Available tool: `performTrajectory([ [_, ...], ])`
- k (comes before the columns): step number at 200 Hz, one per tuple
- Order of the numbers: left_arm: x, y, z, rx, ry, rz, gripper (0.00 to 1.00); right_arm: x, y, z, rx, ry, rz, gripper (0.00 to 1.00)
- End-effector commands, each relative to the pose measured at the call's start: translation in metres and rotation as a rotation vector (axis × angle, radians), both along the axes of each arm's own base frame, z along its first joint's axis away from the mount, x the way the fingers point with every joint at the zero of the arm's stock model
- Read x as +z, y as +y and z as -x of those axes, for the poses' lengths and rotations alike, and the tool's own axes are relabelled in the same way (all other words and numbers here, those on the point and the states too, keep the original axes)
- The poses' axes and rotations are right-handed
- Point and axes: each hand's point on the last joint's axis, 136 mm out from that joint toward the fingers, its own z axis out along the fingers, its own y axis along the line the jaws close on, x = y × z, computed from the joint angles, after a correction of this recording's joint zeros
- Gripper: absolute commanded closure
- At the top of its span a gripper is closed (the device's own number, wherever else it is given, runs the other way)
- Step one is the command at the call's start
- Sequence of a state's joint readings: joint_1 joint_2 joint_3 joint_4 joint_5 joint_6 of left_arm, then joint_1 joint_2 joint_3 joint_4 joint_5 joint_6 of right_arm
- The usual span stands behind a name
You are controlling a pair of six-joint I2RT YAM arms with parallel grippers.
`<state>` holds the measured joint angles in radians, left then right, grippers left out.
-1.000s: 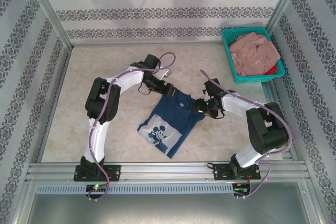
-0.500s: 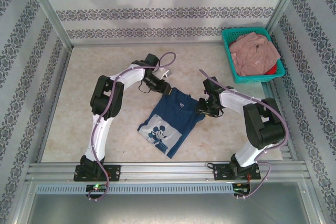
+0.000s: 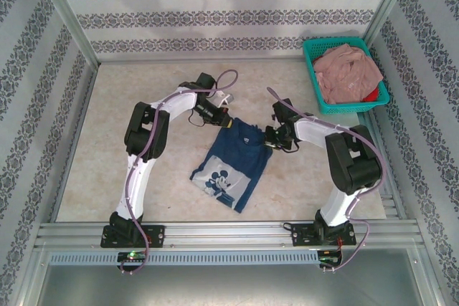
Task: Fold the inside-out t-shirt
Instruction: Rotate the T-shirt at the center of the table, then fold the T-shirt at the center of the table.
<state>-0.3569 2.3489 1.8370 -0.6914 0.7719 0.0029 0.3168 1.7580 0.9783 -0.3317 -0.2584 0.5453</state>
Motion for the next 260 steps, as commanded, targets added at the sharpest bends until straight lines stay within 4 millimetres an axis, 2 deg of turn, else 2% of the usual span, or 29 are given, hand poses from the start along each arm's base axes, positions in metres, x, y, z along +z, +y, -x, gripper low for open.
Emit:
performTrajectory([
  [1, 0.018, 0.013, -0.009, 0.049, -0.012, 0.031, 1.00, 0.024, 0.020, -0.037, 0.039, -0.164, -0.081, 0.96],
  [17, 0.018, 0.023, -0.011, 0.093, -0.005, 0.018, 1.00, 0.027, 0.018, -0.041, 0.051, -0.177, -0.072, 1.00],
  [66, 0.017, 0.073, -0.025, 0.305, -0.006, -0.010, 1.00, 0.033, 0.005, -0.052, 0.109, -0.207, -0.003, 1.00],
  [109, 0.015, 0.082, -0.024, 0.373, -0.018, 0.002, 1.00, 0.028, 0.019, -0.070, 0.195, -0.225, -0.026, 1.00],
  [127, 0.021, 0.087, -0.031, 0.404, -0.044, 0.014, 1.00, 0.034, 0.024, -0.083, 0.214, -0.257, -0.032, 1.00],
  [173, 0.065, 0.084, -0.052, 0.439, -0.146, 0.098, 1.00, 0.080, 0.044, -0.108, 0.266, -0.387, -0.093, 1.00],
  [226, 0.103, 0.090, -0.060, 0.464, -0.269, 0.125, 1.00, 0.120, 0.049, -0.122, 0.294, -0.500, -0.099, 1.00],
  [246, 0.126, 0.097, -0.070, 0.481, -0.339, 0.130, 1.00, 0.147, 0.049, -0.136, 0.296, -0.565, -0.094, 1.00],
  [260, 0.150, 0.101, -0.081, 0.490, -0.404, 0.147, 1.00, 0.172, 0.049, -0.148, 0.298, -0.627, -0.092, 1.00],
])
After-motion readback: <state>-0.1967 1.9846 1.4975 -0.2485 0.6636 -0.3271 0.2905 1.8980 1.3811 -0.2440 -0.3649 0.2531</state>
